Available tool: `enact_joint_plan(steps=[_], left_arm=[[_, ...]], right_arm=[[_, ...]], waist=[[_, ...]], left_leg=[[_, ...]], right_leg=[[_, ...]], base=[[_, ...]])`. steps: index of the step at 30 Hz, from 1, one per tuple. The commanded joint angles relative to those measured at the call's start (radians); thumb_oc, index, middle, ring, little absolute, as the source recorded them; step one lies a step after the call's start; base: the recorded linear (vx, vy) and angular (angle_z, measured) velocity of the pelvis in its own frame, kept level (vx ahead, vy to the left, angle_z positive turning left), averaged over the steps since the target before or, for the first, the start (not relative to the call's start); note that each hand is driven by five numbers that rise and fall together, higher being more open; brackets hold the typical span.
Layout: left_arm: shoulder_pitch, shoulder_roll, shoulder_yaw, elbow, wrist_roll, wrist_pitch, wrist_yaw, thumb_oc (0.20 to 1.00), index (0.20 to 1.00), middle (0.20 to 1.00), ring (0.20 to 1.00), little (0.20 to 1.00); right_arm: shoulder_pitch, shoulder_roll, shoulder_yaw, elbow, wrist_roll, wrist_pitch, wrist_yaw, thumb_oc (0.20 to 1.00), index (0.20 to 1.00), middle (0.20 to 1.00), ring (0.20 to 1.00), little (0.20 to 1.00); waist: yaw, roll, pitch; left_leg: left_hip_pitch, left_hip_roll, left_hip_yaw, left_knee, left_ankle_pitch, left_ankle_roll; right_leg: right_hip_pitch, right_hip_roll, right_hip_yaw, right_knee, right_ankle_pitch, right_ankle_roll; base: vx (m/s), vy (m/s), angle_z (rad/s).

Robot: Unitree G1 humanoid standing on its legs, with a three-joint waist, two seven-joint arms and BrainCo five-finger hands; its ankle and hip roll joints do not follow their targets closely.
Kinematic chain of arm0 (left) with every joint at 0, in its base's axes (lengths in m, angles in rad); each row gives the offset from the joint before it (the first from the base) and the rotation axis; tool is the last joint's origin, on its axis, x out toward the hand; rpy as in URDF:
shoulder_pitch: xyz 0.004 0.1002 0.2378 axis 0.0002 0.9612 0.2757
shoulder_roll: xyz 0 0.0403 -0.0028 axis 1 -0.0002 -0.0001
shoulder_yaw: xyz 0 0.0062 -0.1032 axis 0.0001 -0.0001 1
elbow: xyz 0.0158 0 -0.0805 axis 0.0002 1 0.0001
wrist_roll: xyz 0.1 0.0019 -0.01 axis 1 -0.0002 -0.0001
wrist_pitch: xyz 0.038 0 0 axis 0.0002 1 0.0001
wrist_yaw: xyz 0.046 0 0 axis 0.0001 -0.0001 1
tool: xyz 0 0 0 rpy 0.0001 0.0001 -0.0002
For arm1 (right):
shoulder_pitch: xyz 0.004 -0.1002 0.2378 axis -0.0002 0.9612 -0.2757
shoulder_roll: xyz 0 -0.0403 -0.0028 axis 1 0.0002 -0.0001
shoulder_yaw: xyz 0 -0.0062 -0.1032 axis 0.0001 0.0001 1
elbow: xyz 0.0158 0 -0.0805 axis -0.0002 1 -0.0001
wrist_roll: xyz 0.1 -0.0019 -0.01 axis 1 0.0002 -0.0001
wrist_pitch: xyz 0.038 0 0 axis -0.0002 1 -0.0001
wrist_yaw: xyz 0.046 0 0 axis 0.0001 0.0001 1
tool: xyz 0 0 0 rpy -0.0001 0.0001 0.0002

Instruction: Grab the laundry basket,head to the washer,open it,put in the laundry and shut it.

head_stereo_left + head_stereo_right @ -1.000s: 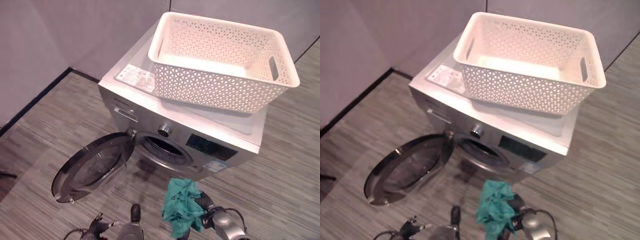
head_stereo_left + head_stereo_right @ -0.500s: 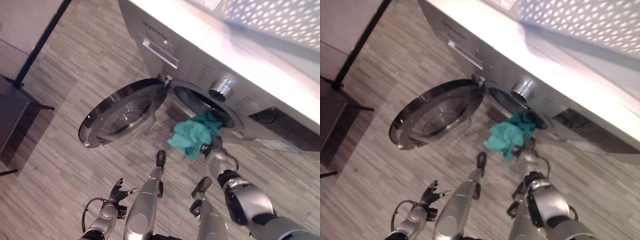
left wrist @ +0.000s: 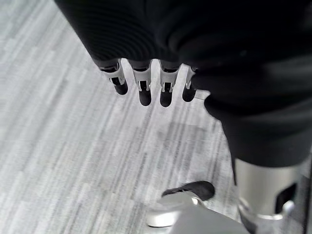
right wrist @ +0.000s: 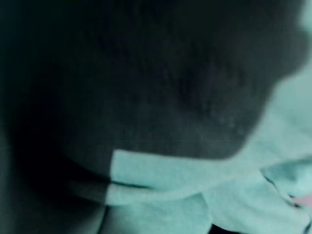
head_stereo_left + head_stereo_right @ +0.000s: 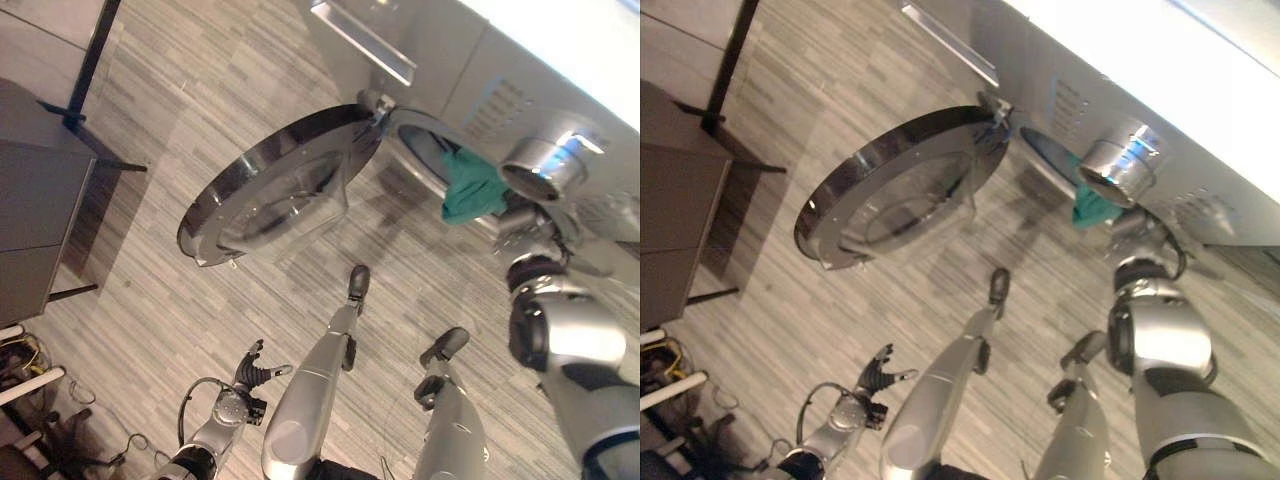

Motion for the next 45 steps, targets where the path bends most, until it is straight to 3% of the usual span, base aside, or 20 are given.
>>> enact_joint_plan(steps=[1, 3, 5, 10, 15, 16, 17, 18, 20, 23, 25, 26, 30, 34, 38, 40, 43, 45], left_arm=[[-0.033, 0.054, 0.003, 0.052, -0.005, -0.008, 0.01, 1.0, 1.0, 1.0, 1.0, 1.0], [-0.014, 0.065, 0.015, 0.038, -0.025, -0.009, 0.01, 1.0, 1.0, 1.0, 1.0, 1.0], [-0.005, 0.069, 0.023, 0.031, -0.028, -0.01, 0.012, 1.0, 1.0, 1.0, 1.0, 1.0], [0.001, 0.081, 0.034, 0.035, -0.029, -0.018, 0.019, 1.0, 1.0, 1.0, 1.0, 1.0], [-0.012, 0.09, 0.025, 0.005, -0.045, -0.013, 0.032, 1.0, 1.0, 1.0, 1.0, 1.0], [-0.014, 0.096, 0.024, 0.005, -0.045, -0.01, 0.033, 1.0, 1.0, 1.0, 1.0, 1.0], [-0.016, 0.098, 0.022, 0.004, -0.045, -0.009, 0.032, 1.0, 1.0, 1.0, 1.0, 1.0], [-0.021, 0.102, 0.024, 0.0, -0.041, -0.011, 0.031, 1.0, 1.0, 1.0, 1.0, 1.0], [-0.019, 0.104, 0.027, -0.003, -0.042, -0.012, 0.032, 1.0, 1.0, 1.0, 1.0, 1.0], [-0.014, 0.099, 0.035, -0.009, -0.053, -0.011, 0.032, 1.0, 1.0, 1.0, 1.0, 1.0], [-0.012, 0.091, 0.044, -0.005, -0.056, -0.012, 0.04, 1.0, 1.0, 1.0, 1.0, 1.0], [-0.004, 0.079, 0.065, 0.005, -0.054, -0.017, 0.042, 1.0, 1.0, 1.0, 1.0, 1.0], [0.024, 0.066, 0.093, -0.004, -0.022, -0.028, 0.031, 1.0, 1.0, 1.0, 1.0, 1.0], [0.036, 0.067, 0.104, 0.007, -0.005, -0.027, 0.021, 1.0, 1.0, 1.0, 1.0, 1.0], [0.033, 0.048, 0.118, 0.058, 0.006, -0.019, 0.026, 1.0, 1.0, 1.0, 1.0, 1.0], [0.035, 0.029, 0.14, 0.079, 0.01, -0.016, 0.035, 1.0, 1.0, 1.0, 1.0, 1.0], [0.053, 0.011, 0.168, 0.079, 0.026, -0.015, 0.04, 1.0, 1.0, 1.0, 1.0, 1.0], [0.057, 0.004, 0.176, 0.088, 0.034, -0.013, 0.042, 1.0, 1.0, 1.0, 1.0, 1.0]], right_arm=[[-0.163, -0.212, 0.15, -0.208, 0.072, -0.093, 0.005, 0.2, 0.2, 0.2, 0.2, 0.2], [-0.218, -0.242, 0.176, -0.373, 0.093, -0.197, -0.02, 0.2, 0.2, 0.2, 0.2, 0.2], [-0.215, -0.248, 0.192, -0.41, 0.05, -0.204, -0.048, 0.2, 0.2, 0.2, 0.2, 0.2], [-0.211, -0.224, 0.256, -0.264, -0.029, -0.096, -0.046, 0.2, 0.2, 0.2, 0.2, 0.2], [-0.215, -0.175, 0.185, -0.056, 0.071, -0.041, -0.029, 0.2, 0.2, 0.2, 0.2, 0.2], [-0.228, -0.179, 0.202, 0.002, 0.039, -0.001, -0.034, 0.442, 0.442, 0.442, 0.442, 0.442], [-0.239, -0.174, 0.228, 0.041, 0.005, 0.047, -0.024, 0.846, 0.846, 0.846, 0.846, 0.846], [-0.233, -0.159, 0.264, 0.056, -0.015, 0.091, 0.007, 1.0, 1.0, 1.0, 1.0, 1.0], [-0.227, -0.15, 0.277, 0.064, -0.033, 0.1, 0.01, 1.0, 1.0, 1.0, 1.0, 1.0], [-0.196, -0.117, 0.249, 0.014, 0.001, 0.06, 0.008, 1.0, 1.0, 1.0, 1.0, 1.0], [-0.157, -0.088, 0.235, -0.075, 0.032, 0.002, 0.012, 1.0, 1.0, 1.0, 1.0, 1.0], [-0.071, -0.034, 0.254, -0.244, -0.014, -0.054, 0.024, 1.0, 1.0, 1.0, 1.0, 1.0], [0.09, 0.034, 0.248, -0.505, -0.11, -0.123, 0.036, 1.0, 1.0, 1.0, 1.0, 1.0], [0.171, 0.073, 0.237, -0.594, -0.156, -0.14, 0.04, 1.0, 1.0, 1.0, 1.0, 1.0], [0.245, 0.143, 0.243, -0.647, -0.204, -0.143, 0.042, 1.0, 1.0, 1.0, 1.0, 1.0], [0.371, 0.22, 0.291, -0.704, -0.3, -0.113, 0.042, 1.0, 1.0, 1.0, 1.0, 1.0], [0.533, 0.258, 0.392, -0.754, -0.506, -0.027, 0.044, 1.0, 1.0, 1.0, 1.0, 1.0], [0.586, 0.279, 0.429, -0.755, -0.546, -0.013, 0.064, 1.0, 1.0, 1.0, 1.0, 1.0]], waist=[[0.006, -0.014, -0.01], [-0.004, -0.033, -0.008], [-0.007, -0.041, -0.01], [-0.017, -0.068, -0.006], [-0.01, -0.063, 0.007], [-0.006, -0.062, 0.007], [0.0, -0.06, 0.01], [0.005, -0.063, 0.014], [0.006, -0.064, 0.016], [0.005, -0.063, 0.021], [0.005, -0.068, 0.021], [-0.002, -0.079, 0.021], [-0.02, -0.093, 0.021], [-0.026, -0.103, 0.021], [-0.038, -0.109, 0.021], [-0.056, -0.121, 0.021], [-0.082, -0.138, 0.021], [-0.088, -0.143, 0.021]], left_leg=[[-0.088, -0.008, 0.033, 0.065, -0.1, -0.07], [-0.11, -0.006, 0.028, 0.062, -0.097, -0.065], [-0.118, -0.006, 0.028, 0.063, -0.096, -0.064], [-0.116, 0.006, 0.027, 0.066, -0.101, -0.058], [-0.121, 0.009, 0.022, 0.099, -0.115, -0.056], [-0.123, 0.011, 0.021, 0.104, -0.116, -0.055], [-0.124, 0.012, 0.021, 0.109, -0.118, -0.056], [-0.121, 0.016, 0.021, 0.115, -0.12, -0.056], [-0.118, 0.017, 0.02, 0.117, -0.121, -0.056], [-0.112, 0.019, 0.019, 0.119, -0.121, -0.055], [-0.105, 0.021, 0.016, 0.117, -0.121, -0.054], [-0.091, 0.023, 0.018, 0.11, -0.118, -0.054], [-0.07, 0.023, 0.014, 0.098, -0.114, -0.053], [-0.06, 0.022, 0.01, 0.096, -0.11, -0.052], [-0.049, 0.026, 0.018, 0.094, -0.106, -0.053], [-0.035, 0.031, 0.027, 0.093, -0.103, -0.053], [-0.016, 0.041, 0.034, 0.101, -0.108, -0.049], [-0.007, 0.044, 0.037, 0.103, -0.11, -0.048]], right_leg=[[-0.025, 0.027, 0.061, 0.0, -0.015, -0.036], [-0.058, 0.031, 0.071, 0.027, -0.019, -0.037], [-0.07, 0.031, 0.07, 0.039, -0.022, -0.038], [-0.082, 0.044, 0.069, 0.045, -0.028, -0.046], [-0.079, 0.052, 0.068, 0.051, -0.044, -0.058], [-0.08, 0.052, 0.067, 0.055, -0.047, -0.06], [-0.08, 0.053, 0.065, 0.059, -0.05, -0.063], [-0.079, 0.056, 0.066, 0.067, -0.056, -0.068], [-0.077, 0.057, 0.065, 0.069, -0.059, -0.07], [-0.069, 0.062, 0.065, 0.068, -0.061, -0.072], [-0.065, 0.065, 0.065, 0.065, -0.06, -0.073], [-0.055, 0.069, 0.068, 0.058, -0.058, -0.074], [-0.029, 0.074, 0.064, 0.032, -0.05, -0.073], [-0.008, 0.074, 0.063, 0.02, -0.043, -0.073], [0.001, 0.074, 0.064, 0.016, -0.037, -0.075], [0.013, 0.079, 0.067, 0.014, -0.035, -0.079], [0.032, 0.08, 0.072, 0.006, -0.028, -0.081], [0.037, 0.081, 0.075, 0.006, -0.025, -0.081]], base=[[0.01, 0.045, 0.01], [0.01, 0.002, -0.1], [0.01, -0.003, -0.11], [0.01, -0.033, -0.04], [-0.01, -0.037, -0.02], [-0.01, -0.016, 0.03], [-0.01, -0.04, 0.04], [0.0, -0.035, 0.04], [0.0, -0.018, 0.02], [0.0, 0.0, 0.0], [0.0, 0.0, 0.0], [0.0, 0.0, 0.0], [-0.02, -0.011, -0.05], [0.0, -0.001, -0.01], [-0.01, 0.009, -0.01], [0.0, 0.0, 0.0], [-0.03, 0.026, -0.07], [-0.04, 0.004, -0.05]])
